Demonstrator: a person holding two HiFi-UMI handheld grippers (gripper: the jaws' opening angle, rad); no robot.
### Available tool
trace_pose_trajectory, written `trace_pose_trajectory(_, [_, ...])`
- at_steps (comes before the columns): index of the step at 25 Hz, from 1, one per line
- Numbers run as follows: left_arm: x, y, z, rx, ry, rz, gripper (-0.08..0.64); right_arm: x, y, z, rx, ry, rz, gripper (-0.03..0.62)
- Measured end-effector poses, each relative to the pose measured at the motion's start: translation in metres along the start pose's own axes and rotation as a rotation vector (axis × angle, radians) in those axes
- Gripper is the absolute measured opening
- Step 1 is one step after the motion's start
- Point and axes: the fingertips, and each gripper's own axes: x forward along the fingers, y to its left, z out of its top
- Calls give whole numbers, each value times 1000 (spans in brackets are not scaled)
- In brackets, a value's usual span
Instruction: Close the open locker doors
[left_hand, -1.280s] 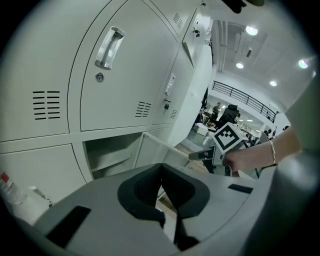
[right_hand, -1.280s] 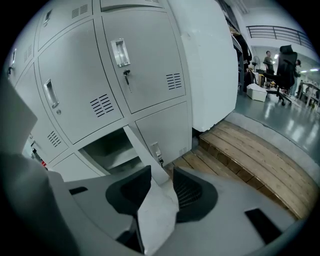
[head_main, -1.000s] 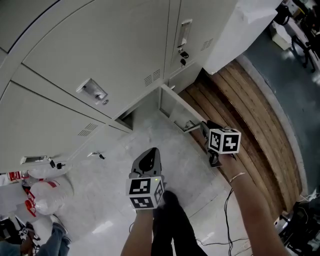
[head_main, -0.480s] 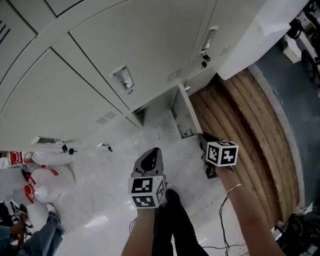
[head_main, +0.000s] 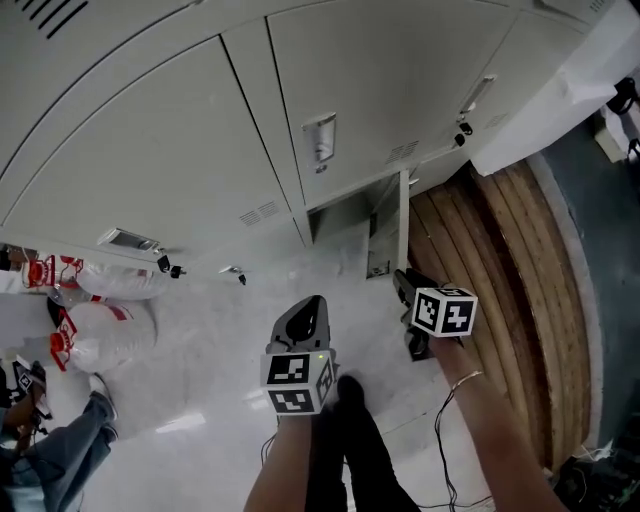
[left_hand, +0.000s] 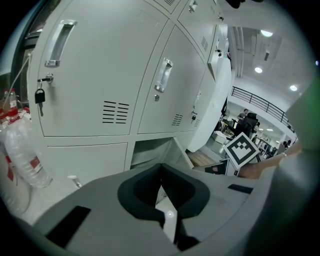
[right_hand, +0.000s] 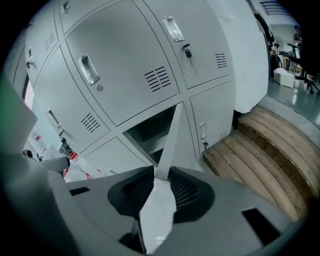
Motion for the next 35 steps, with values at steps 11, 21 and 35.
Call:
trace_pose_trajectory(11, [-19,39,11,-51,-35,72,20,21,41,2,-52,19,29,114])
trace_pose_trajectory(21, [-23,71,8,-85,-39,112,20,53,85,10,-160,29,82,135])
trace_pose_trajectory(35, [-27,114,10,-125,-53,160,20,116,144,41,-322,30,111,124])
